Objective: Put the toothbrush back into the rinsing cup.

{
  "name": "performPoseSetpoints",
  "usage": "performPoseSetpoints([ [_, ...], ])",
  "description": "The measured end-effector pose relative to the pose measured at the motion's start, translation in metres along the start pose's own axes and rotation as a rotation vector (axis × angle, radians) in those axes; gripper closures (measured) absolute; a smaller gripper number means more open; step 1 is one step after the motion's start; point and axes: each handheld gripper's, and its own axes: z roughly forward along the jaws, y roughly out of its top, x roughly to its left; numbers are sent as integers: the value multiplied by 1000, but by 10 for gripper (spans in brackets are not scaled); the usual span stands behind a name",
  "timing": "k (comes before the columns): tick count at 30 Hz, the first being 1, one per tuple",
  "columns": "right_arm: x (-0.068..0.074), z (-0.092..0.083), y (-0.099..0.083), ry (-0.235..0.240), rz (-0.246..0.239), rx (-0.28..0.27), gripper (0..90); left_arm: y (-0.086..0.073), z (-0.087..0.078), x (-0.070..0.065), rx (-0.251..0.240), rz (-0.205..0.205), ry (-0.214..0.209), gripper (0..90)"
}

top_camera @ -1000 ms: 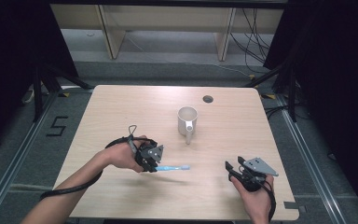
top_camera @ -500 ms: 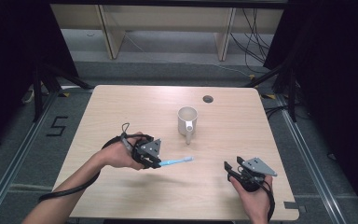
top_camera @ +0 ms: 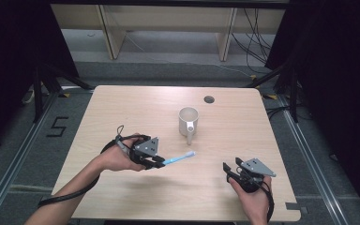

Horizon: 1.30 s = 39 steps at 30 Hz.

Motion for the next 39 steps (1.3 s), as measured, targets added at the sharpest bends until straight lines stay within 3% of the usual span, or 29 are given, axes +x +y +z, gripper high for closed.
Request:
performPoseSetpoints([
  [2,1,0,0,7,17,3,448,-1,0,-1,-20,-1,11,786],
  [7,0,-1,1,-7,-5,-8,448,-4,0,-5,-94,-10,25,786],
  [9,4,-2,1,6,43,17,448,-5,0,-6,-129,-26,20,786],
  [11,2,1,1,7,7,-4,448,-8,1,-7,-170,-44,31,786],
  [17,3,1,1,12,10,1,448,-16,2,-8,-268,-86,28,786],
  [22,4,3,0,18,20,-8,448,-22,4,-11,-364,-151,7,786],
  [25,3,1,1,2,-8,-15,447,-25,6,-12,-407,-182,2,786],
  [36,2,0,1,-2,-14,-11,447,-29,8,-15,-499,-221,36,786],
  [37,5,-1,1,3,21,1,446,-29,9,-15,-514,-222,36,786],
  [39,4,0,2,5,-13,-17,446,-30,9,-15,-533,-232,37,786],
])
